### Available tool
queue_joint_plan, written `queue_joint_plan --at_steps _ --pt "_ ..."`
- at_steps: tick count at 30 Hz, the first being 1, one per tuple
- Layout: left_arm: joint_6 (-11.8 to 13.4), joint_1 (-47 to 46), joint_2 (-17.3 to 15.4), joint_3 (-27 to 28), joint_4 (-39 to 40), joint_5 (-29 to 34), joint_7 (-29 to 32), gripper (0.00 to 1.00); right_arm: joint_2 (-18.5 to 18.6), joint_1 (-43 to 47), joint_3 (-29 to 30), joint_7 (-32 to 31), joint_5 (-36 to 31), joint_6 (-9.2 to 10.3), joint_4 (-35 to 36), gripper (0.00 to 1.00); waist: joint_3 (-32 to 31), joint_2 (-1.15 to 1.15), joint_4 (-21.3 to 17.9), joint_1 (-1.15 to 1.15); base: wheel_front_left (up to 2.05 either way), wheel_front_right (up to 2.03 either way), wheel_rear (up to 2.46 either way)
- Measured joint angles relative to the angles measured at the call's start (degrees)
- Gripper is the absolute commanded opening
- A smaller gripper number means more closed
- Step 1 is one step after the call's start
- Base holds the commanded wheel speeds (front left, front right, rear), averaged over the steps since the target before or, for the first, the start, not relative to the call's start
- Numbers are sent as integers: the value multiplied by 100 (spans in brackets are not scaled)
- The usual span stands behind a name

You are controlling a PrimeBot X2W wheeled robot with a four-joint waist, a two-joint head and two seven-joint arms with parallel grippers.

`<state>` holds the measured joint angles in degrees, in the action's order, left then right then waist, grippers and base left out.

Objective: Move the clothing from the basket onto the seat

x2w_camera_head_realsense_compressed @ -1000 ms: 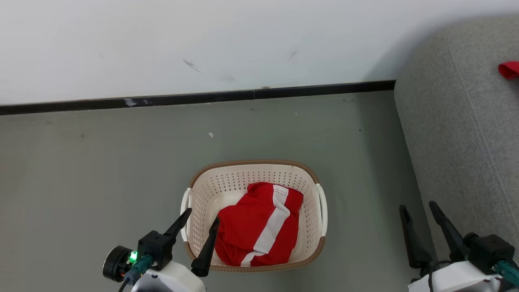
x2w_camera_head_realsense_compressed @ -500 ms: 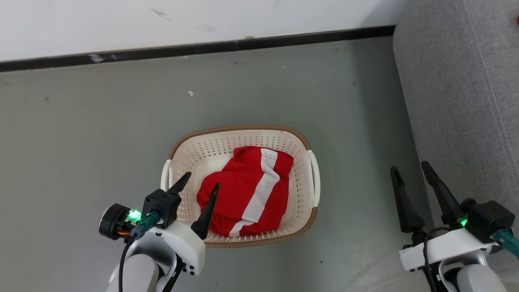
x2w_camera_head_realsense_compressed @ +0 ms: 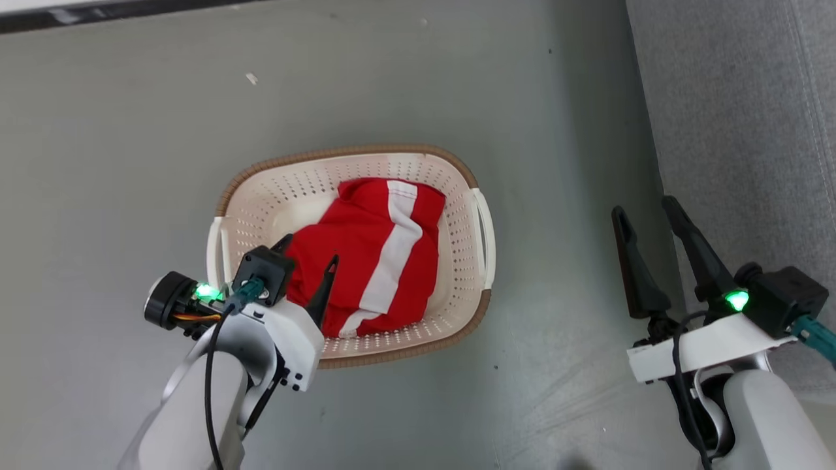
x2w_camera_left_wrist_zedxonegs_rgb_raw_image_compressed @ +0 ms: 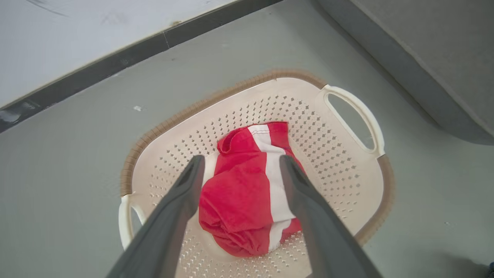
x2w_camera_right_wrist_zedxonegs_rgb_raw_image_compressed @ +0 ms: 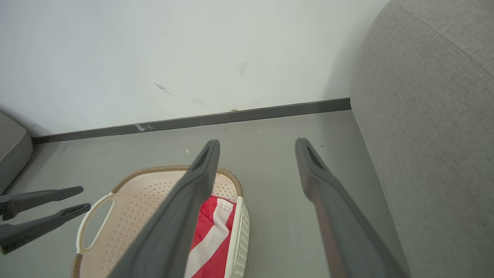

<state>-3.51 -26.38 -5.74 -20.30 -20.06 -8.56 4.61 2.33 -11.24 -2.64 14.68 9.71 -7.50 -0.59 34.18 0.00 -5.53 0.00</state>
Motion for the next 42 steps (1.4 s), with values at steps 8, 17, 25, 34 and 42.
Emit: queue_joint_plan --at_steps 8,17,25,34,42 --pt "48 -479 -129 44 -369 152 349 100 5 -300 -153 0 132 0 -10 100 392 0 -198 0 0 0 0" --pt "296 -740 -82 346 -782 53 549 100 7 -567 -201 0 176 0 -8 100 763 0 -419 0 0 0 0" --pt "448 -1049 -15 389 -923 68 601 100 7 -760 -258 0 207 0 -9 100 1045 0 -600 0 0 0 0" --pt "736 -1322 -66 288 -1246 390 846 100 7 -937 -413 0 291 0 -22 100 1346 0 -750 0 0 0 0" --pt "946 -1569 78 272 -1390 420 951 100 7 -1078 -537 0 298 -1 -54 100 1565 0 -830 0 0 0 0"
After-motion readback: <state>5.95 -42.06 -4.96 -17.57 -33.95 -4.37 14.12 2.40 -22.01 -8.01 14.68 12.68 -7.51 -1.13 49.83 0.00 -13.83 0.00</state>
